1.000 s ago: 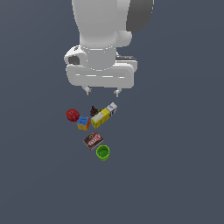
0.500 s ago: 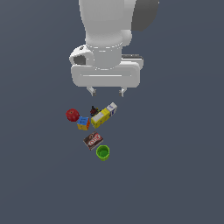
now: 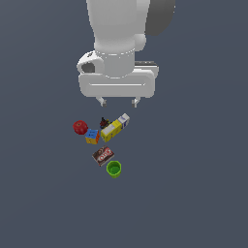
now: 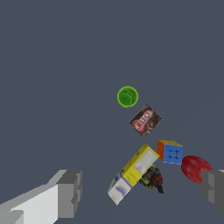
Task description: Pick up a designated object from a clutter of objects.
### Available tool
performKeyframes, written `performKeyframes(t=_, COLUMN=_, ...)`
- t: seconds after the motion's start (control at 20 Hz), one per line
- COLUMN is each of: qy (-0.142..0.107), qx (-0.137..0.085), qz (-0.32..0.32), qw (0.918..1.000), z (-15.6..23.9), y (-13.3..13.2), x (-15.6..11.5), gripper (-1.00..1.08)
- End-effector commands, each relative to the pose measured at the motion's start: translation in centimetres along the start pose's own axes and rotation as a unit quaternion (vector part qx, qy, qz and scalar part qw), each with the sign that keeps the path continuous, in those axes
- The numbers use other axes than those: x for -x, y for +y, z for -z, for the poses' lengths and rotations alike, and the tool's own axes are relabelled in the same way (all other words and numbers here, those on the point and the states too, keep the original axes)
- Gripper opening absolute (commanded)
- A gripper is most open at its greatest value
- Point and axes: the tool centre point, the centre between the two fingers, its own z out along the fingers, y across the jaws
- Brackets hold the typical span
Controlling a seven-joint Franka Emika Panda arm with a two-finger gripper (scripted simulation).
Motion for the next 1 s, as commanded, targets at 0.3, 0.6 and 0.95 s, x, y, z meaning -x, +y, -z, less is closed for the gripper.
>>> performKeyframes(t=0.3, qy=-0.003, qx=-0.001, qz=-0.024, qw=0.9997, z=-3.6, y=3.8, x=0.3, gripper=1.00)
performKeyframes(t=0.6, qy=-0.007, qx=-0.001, qz=-0.057, qw=0.9983, z=-8.4, y=8.9, x=1.5, gripper=1.00)
performKeyframes(t=0.95, qy=-0.012, qx=0.003, qz=-0.109, qw=0.9939, z=-15.4, y=16.4, x=5.4, gripper=1.00)
